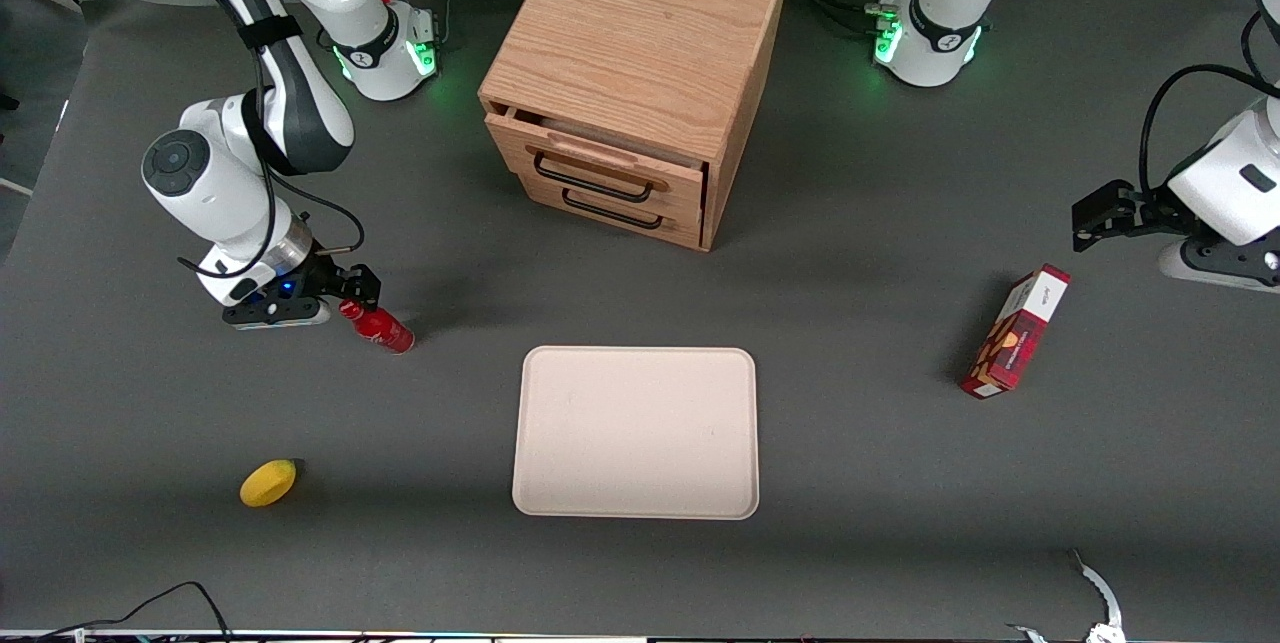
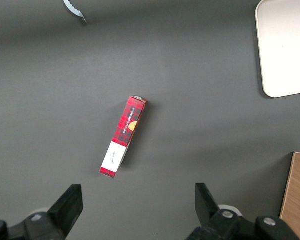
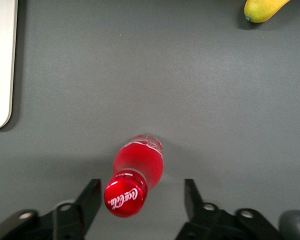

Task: Place coke bottle on tray
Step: 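Close the right gripper around the bottle's cap end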

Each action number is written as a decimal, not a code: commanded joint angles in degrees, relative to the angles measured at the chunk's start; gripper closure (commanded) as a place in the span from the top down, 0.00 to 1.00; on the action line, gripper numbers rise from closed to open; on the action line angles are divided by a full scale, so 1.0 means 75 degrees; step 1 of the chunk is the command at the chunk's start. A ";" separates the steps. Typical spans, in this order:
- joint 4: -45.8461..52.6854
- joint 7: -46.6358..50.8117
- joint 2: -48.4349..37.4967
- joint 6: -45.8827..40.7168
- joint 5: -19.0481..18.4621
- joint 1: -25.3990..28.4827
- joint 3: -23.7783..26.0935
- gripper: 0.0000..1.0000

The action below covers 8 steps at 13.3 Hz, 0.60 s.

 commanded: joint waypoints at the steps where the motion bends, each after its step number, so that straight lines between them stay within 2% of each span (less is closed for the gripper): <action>1: -0.0113 0.0159 -0.0066 0.0172 -0.0123 -0.0009 0.0063 0.12; 2: -0.0148 0.0240 -0.0101 0.0184 -0.0123 -0.0009 0.0110 0.00; 8: -0.0125 0.0405 -0.0230 0.0102 -0.0123 -0.0009 0.0192 0.00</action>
